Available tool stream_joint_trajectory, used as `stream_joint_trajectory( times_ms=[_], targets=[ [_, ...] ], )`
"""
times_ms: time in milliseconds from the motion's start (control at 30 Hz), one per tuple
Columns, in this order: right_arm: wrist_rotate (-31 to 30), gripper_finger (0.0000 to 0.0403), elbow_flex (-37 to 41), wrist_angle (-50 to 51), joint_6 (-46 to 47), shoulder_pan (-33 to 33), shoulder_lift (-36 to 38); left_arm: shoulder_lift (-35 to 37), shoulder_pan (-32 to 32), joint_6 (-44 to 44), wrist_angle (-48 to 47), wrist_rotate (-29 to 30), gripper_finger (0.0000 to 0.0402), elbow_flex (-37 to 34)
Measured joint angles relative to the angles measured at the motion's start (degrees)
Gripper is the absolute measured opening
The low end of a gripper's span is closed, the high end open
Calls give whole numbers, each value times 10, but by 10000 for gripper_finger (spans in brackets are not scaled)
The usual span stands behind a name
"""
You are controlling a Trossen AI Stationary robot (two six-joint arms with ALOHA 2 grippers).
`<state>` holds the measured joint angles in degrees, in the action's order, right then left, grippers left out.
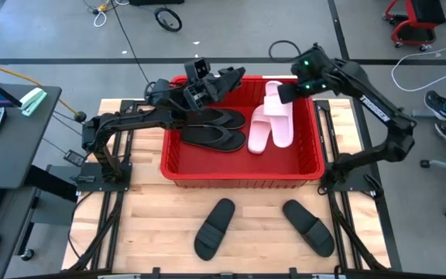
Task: Pick and place slides into bin
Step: Put the other pink pair slides into the bin
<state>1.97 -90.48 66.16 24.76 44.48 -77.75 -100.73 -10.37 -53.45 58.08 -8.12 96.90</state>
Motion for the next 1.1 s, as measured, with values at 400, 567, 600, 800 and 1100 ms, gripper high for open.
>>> stream_joint_trajectory(
  times_ms=[400,567,600,800,1100],
  targets=[
    [-23,27,0,29,40,40,-50,0,10,0,0,-6,110,0],
    [-39,27,0,56,37,39,-71,0,10,0,0,-7,112,0],
    [-39,27,0,56,37,39,-75,0,10,1,0,-7,112,0],
    [-40,47,0,82,37,39,-108,0,10,0,0,-8,110,0],
    [-63,75,0,70,37,44,-144,0,16,0,0,-8,110,0]
  ],
)
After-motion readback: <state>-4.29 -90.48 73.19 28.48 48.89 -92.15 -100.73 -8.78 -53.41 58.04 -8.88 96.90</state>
